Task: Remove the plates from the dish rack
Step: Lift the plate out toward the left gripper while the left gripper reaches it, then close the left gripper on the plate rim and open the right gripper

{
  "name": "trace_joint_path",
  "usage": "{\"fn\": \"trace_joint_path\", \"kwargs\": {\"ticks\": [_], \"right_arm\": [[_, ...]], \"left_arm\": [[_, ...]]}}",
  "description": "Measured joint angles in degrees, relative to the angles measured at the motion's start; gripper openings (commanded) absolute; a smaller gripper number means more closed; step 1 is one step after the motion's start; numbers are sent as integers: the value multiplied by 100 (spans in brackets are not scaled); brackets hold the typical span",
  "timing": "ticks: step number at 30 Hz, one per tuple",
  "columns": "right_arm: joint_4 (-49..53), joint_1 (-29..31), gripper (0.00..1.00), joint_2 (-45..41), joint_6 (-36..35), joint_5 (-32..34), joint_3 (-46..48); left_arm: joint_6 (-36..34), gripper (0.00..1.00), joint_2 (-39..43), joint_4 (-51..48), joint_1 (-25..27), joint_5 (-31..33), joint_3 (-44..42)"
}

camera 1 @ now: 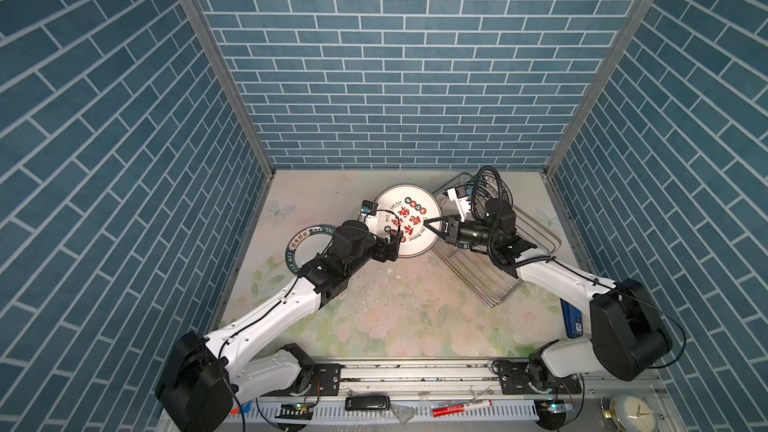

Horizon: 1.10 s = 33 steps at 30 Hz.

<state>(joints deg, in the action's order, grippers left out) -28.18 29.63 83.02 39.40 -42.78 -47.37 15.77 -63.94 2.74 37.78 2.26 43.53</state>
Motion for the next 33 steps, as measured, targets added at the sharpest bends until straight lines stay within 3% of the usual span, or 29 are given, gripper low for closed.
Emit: {"fn": "trace_joint_path", "kwargs": {"ticks": [6,11,19,27,29,33], "right_arm": [[-393,-35,4,203,286,-214,9],[-614,-74,10,393,455,-278,9],[-704,-245,20,579,542,-254,11],[-616,-251,34,590,525,-214,15],[-522,-251,45,590,505,-179,15],[-282,-214,57,588,400,-107,15]], "left_arm": [[116,56,17,68,-122,-20,-35],[260,44,-168,170,-313,-179,-35],[632,17,-208,483,-457,-682,-35],[750,4,-337,874,-461,-1036,11],[748,0,-385,894,-474,-1095,26],[748,0,-527,920,-516,-1246,28]]}}
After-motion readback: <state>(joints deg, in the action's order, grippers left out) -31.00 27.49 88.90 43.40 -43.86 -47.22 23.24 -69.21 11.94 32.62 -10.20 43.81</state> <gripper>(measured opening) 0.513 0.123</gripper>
